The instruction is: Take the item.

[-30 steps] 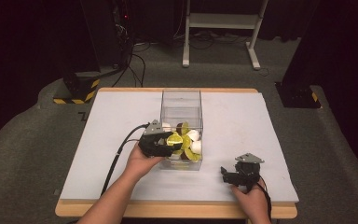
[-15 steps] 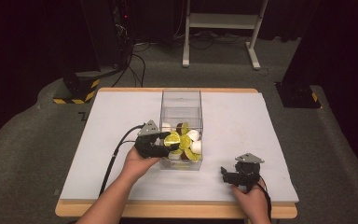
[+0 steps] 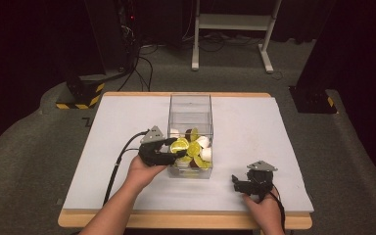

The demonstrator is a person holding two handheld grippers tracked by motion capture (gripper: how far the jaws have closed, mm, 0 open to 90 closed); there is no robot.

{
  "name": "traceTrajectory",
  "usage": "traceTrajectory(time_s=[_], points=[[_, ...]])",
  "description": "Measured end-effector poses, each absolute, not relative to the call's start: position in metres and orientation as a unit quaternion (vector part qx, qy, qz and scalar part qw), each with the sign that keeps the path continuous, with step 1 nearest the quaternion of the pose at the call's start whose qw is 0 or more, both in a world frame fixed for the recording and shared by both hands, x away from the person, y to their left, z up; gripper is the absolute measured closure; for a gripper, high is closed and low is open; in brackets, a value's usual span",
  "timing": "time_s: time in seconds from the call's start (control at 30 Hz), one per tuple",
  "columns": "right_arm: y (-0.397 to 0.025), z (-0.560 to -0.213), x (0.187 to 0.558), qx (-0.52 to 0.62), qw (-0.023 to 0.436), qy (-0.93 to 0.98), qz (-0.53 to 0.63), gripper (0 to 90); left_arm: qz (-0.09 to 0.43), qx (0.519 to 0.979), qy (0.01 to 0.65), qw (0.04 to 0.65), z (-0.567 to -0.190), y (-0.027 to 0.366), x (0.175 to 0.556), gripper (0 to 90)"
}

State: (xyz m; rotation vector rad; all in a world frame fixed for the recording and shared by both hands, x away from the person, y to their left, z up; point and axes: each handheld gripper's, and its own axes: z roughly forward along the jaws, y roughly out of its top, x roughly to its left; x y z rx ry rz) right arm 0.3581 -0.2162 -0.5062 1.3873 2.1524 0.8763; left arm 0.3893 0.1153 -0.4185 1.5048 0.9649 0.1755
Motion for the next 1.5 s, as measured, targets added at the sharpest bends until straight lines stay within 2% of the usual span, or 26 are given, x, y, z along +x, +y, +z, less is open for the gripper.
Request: traceTrajectory(time_s=[0.97,1.5], points=[[-0.216,-0.506,0.358,0.5,0.216,0.777,0.316,8.1,0.087,0.636,0.431,0.634,-0.404,0.141,0.378,38.5],[-0.216,-0.506,0.358,0.5,0.216,0.777,0.316,8.0,0.106,0.628,0.447,0.628,-0.409,0.175,0.375,38.5]])
